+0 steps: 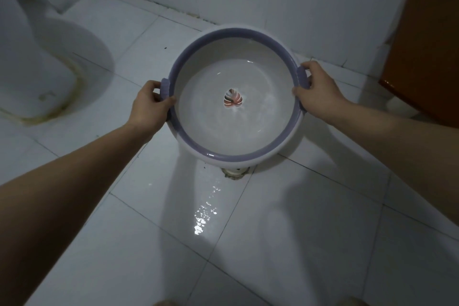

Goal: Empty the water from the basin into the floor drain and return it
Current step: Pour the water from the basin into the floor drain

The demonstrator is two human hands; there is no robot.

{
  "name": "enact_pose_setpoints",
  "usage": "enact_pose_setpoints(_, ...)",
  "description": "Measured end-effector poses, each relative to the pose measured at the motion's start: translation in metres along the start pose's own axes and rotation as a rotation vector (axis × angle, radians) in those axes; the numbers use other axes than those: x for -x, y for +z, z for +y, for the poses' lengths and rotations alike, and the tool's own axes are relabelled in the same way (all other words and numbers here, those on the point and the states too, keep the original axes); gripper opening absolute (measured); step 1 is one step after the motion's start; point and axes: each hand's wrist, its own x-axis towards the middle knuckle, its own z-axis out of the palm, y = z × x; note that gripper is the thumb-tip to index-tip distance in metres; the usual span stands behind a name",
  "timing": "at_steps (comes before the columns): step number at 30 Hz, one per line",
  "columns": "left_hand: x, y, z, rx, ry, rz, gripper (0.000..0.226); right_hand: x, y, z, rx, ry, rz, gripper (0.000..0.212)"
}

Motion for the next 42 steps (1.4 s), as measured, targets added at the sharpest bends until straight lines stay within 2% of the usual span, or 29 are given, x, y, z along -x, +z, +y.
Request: enact_pose_setpoints(42, -0.0033, 0.0029, -0.0057, -0.022, 0.022, -0.005, 0.041, 0.0005, 0.0042, 0.0050, 0.008, 0.027, -0.026, 0.046)
